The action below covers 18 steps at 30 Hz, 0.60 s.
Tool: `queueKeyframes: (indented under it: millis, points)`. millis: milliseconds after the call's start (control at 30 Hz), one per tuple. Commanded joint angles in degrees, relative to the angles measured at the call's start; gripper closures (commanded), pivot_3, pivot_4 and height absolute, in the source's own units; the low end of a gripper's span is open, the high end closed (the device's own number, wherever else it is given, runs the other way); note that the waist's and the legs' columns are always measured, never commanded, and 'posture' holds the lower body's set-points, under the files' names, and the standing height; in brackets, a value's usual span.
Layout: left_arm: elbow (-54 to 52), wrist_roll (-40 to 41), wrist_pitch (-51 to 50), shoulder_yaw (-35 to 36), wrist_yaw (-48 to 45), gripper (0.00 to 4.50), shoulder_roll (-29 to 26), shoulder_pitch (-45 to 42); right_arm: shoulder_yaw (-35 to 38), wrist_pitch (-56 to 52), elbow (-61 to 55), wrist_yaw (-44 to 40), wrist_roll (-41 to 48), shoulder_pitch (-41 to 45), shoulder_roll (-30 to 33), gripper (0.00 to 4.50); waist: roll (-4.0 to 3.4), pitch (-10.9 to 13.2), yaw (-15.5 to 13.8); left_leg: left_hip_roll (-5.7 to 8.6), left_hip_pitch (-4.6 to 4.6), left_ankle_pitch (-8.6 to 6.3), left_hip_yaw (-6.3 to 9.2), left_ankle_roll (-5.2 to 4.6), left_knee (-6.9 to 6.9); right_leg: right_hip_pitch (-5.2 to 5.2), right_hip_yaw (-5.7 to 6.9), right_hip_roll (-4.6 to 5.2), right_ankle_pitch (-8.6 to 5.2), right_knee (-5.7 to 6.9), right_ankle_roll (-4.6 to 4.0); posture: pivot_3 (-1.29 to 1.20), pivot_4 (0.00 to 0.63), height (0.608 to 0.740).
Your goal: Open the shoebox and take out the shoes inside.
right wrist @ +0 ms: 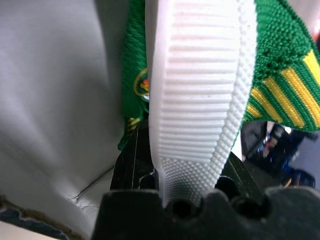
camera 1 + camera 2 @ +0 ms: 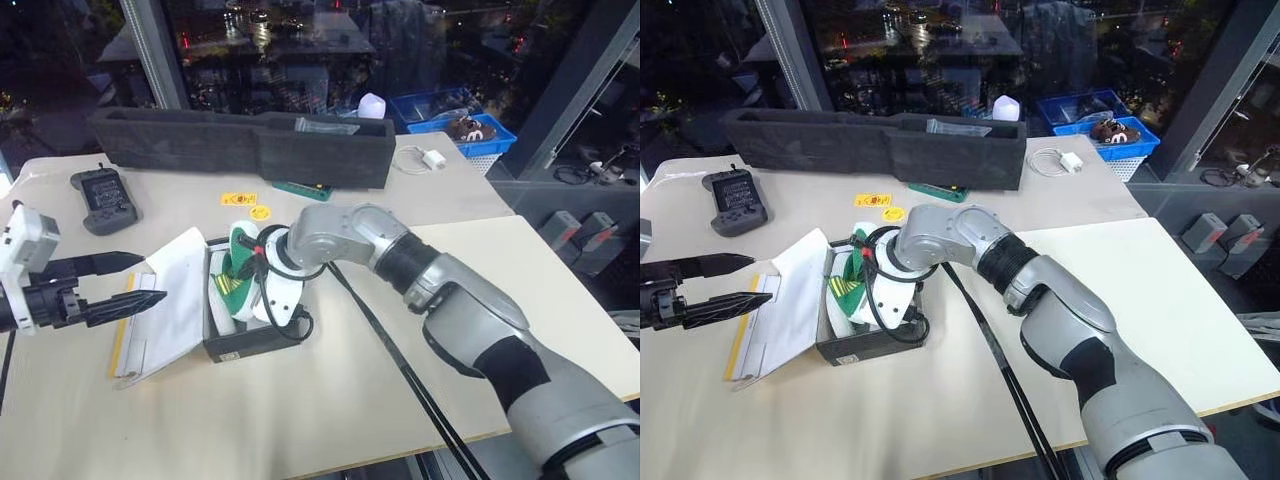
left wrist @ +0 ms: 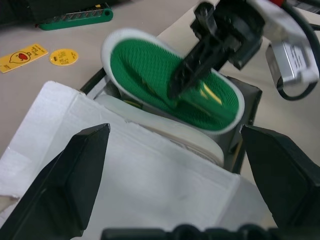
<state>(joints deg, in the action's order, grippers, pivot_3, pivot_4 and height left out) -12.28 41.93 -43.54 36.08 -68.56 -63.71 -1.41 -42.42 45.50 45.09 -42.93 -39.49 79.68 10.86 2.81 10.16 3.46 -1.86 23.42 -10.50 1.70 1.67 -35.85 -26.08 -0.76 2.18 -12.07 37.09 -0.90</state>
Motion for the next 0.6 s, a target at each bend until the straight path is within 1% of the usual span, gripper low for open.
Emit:
queueKeyframes:
  millis: [33, 100, 167, 267, 300, 400, 467, 500, 600]
  points:
    - [0.0, -0.2, 1.6, -0.3, 0.2, 0.0, -0.2, -1.2, 9.1, -2.6, -1.9, -5.6, 12.1, 3.2, 3.1, 3.95, 0.05, 0.0, 0.0, 0.0, 0.01, 0.0, 0.0, 0.0, 0.0, 0.0, 0.0, 0.0, 0.0, 0.0, 0.0, 0.0, 0.15, 0.728]
    - [0.3, -0.4, 1.9, -0.9, 0.2, 0.0, 0.0, -1.5, 11.9, -5.4, -2.3, -8.3, 16.6, 2.9, 3.8, 3.95, 0.05, 0.0, 0.0, 0.0, 0.0, 0.0, -0.01, 0.0, 0.0, 0.0, 0.0, 0.0, 0.0, 0.0, 0.0, 0.0, 0.15, 0.728]
    - [0.8, -0.4, 2.2, -1.8, 0.0, 0.0, 0.0, -2.0, 15.9, -11.8, -4.4, -14.1, 24.4, 1.4, 3.8, 3.95, 0.05, 0.0, 0.0, -0.03, -0.02, 0.0, -0.02, 0.0, 0.02, 0.01, 0.0, -0.02, 0.0, 0.0, 0.0, 0.0, 0.15, 0.728]
    - [1.6, -0.6, 2.9, -3.4, 0.1, 0.0, 0.0, -3.5, 22.6, -26.8, -9.5, -20.4, 35.5, -0.7, 3.4, 3.95, 0.05, 0.0, 0.2, -0.08, -0.05, 0.0, -0.03, 0.0, 0.01, 0.02, -0.03, -0.08, 0.01, 0.05, -0.02, 0.0, 0.15, 0.728]
    - [1.8, -0.6, 3.0, -3.9, 0.1, 0.0, 0.0, -3.9, 24.0, -29.4, -10.4, -20.1, 36.3, -1.2, 4.2, 3.95, 0.04, 0.0, 0.2, -0.08, -0.05, 0.0, -0.03, -0.01, 0.01, 0.02, -0.02, -0.08, 0.02, 0.06, -0.03, 0.0, 0.15, 0.728]
    - [1.8, -0.6, 3.3, -5.2, 0.5, 0.0, 0.4, -4.8, 26.9, -35.5, -12.1, -10.7, 31.3, -4.7, 8.1, 3.95, 0.01, 0.1, -0.2, -0.06, -0.04, 0.0, -0.04, -0.01, -0.03, 0.01, -0.02, -0.07, 0.04, 0.1, -0.04, 0.0, 0.15, 0.728]
    - [1.5, -0.3, 3.2, -5.6, 0.6, 0.0, 0.5, -5.1, 27.0, -38.5, -15.7, -2.5, 25.4, -9.4, 11.1, 3.95, 0.03, 0.1, -0.9, -0.03, -0.04, 0.0, -0.06, -0.01, -0.04, 0.02, -0.02, -0.03, 0.04, 0.06, -0.03, 0.0, 0.15, 0.728]
    - [1.4, -0.2, 3.1, -5.6, 0.6, 0.0, 0.6, -5.1, 26.9, -39.7, -17.4, 0.2, 23.3, -11.1, 12.0, 3.95, 0.02, 0.1, -1.2, -0.02, -0.04, 0.0, -0.09, 0.0, -0.04, 0.02, -0.02, -0.01, 0.04, 0.04, -0.03, 0.0, 0.15, 0.728]
    - [1.5, -0.1, 2.9, -6.2, 0.4, 0.0, 0.3, -5.7, 27.3, -43.7, -24.7, 10.8, 14.1, -18.5, 16.0, 3.95, -0.01, 0.1, -1.3, 0.02, 0.05, 0.0, -0.18, 0.0, -0.07, -0.06, -0.08, 0.03, 0.04, 0.02, -0.01, 0.0, 0.15, 0.728]
